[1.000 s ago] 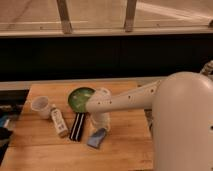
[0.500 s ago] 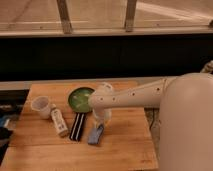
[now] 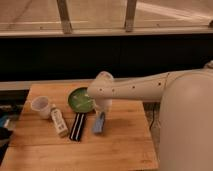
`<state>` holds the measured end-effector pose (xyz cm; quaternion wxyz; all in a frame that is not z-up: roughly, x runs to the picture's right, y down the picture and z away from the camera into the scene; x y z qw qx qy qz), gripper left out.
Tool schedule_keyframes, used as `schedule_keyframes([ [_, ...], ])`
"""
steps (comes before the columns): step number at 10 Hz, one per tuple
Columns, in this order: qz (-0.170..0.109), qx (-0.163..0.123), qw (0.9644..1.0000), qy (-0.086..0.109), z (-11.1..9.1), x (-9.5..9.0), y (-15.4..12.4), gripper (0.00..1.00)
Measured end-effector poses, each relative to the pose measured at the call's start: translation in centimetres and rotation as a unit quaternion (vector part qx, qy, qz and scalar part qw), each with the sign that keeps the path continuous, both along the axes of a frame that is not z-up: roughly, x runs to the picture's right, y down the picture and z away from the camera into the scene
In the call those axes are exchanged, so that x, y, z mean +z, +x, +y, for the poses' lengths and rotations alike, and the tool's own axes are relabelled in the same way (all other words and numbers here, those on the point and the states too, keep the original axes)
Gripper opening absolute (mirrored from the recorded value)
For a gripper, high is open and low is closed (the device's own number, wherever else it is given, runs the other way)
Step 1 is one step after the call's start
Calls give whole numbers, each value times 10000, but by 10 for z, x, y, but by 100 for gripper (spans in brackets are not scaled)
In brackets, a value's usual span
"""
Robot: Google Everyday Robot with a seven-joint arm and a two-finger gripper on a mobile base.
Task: Place the white sponge in the ceramic bowl
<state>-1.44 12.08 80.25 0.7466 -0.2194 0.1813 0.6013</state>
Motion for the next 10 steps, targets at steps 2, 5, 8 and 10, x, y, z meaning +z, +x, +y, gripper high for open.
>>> schedule_keyframes([
  [2, 100, 95, 9993, 338, -41, -9, 7, 0],
  [5, 112, 200, 9967, 777, -87, -26, 9, 0],
  [8, -80, 56, 9949, 1000, -120, -21, -19, 0],
  [10, -198, -94, 9942, 1051, -138, -12, -40, 0],
])
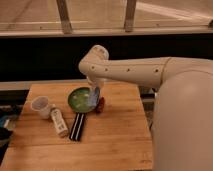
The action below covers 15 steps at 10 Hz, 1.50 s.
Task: Place the white sponge in the ceramic bowl
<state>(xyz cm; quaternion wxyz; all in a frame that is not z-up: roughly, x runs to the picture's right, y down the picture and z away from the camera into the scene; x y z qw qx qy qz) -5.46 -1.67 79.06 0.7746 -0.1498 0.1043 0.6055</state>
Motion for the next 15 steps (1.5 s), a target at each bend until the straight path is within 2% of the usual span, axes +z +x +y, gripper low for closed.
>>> schedule_keyframes([
  [3, -226, -272, 9994, 22, -17, 17, -34, 0],
  [4, -371, -342, 9987, 83, -19, 22, -39, 0],
  [6, -432, -361, 9983, 141, -21, 24, -37, 4],
  [13, -450, -372, 9982, 132, -20, 23, -40, 73],
  [14, -449, -371, 9982, 131, -20, 23, -40, 79],
  [15, -447, -370, 9982, 131, -20, 24, -39, 80],
])
